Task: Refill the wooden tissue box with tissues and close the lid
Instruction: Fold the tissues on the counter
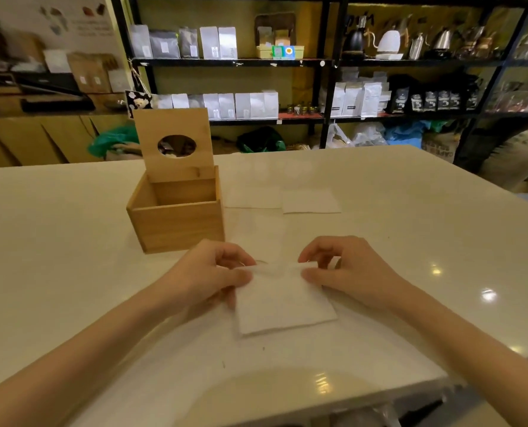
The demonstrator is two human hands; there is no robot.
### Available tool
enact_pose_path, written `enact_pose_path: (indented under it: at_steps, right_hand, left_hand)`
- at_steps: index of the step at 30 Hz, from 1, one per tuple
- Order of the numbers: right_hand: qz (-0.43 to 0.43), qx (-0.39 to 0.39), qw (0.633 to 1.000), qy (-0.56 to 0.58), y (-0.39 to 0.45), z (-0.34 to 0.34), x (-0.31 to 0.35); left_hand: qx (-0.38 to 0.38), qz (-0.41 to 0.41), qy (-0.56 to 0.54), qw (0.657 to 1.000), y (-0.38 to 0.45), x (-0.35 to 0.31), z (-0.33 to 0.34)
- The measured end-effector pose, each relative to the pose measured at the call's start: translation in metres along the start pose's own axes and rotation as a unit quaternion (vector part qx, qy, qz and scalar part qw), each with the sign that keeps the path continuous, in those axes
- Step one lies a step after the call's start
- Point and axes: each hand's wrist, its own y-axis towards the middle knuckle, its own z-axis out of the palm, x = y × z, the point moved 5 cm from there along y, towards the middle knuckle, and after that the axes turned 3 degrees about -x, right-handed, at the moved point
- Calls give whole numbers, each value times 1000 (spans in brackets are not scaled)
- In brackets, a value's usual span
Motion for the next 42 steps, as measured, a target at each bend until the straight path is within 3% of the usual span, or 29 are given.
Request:
enact_pose_path:
  at_steps: [5, 11, 15, 21, 25, 31, 38, 42]
  right_hand:
    - [-77, 4, 981, -177, -1, 6, 8]
    - [-107, -13, 977, -183, 25, -10, 5]
    - [-111, -27, 979, -171, 58, -10, 3]
    - [-144, -12, 950, -277, 94, 16, 4]
    - [-193, 15, 928, -318, 112, 37, 17]
    - [-228, 91, 877, -413, 121, 66, 18]
    - [-269, 34, 879, -392, 120, 56, 25]
    - [-236, 36, 913, -331, 115, 38, 26]
  left_hand:
    - [-63, 125, 235, 962, -1, -2, 0]
    - [-122, 214, 242, 938, 6, -16, -9]
    - [-101, 270, 288, 913, 17, -20, 1]
    - [-121, 254, 296, 913, 26, -8, 10]
    - [-79, 230, 269, 932, 32, 4, 16]
    - [-74, 240, 263, 932, 33, 3, 17]
    - [-78, 242, 231, 939, 33, 4, 15]
    - [-88, 256, 230, 935, 33, 8, 14]
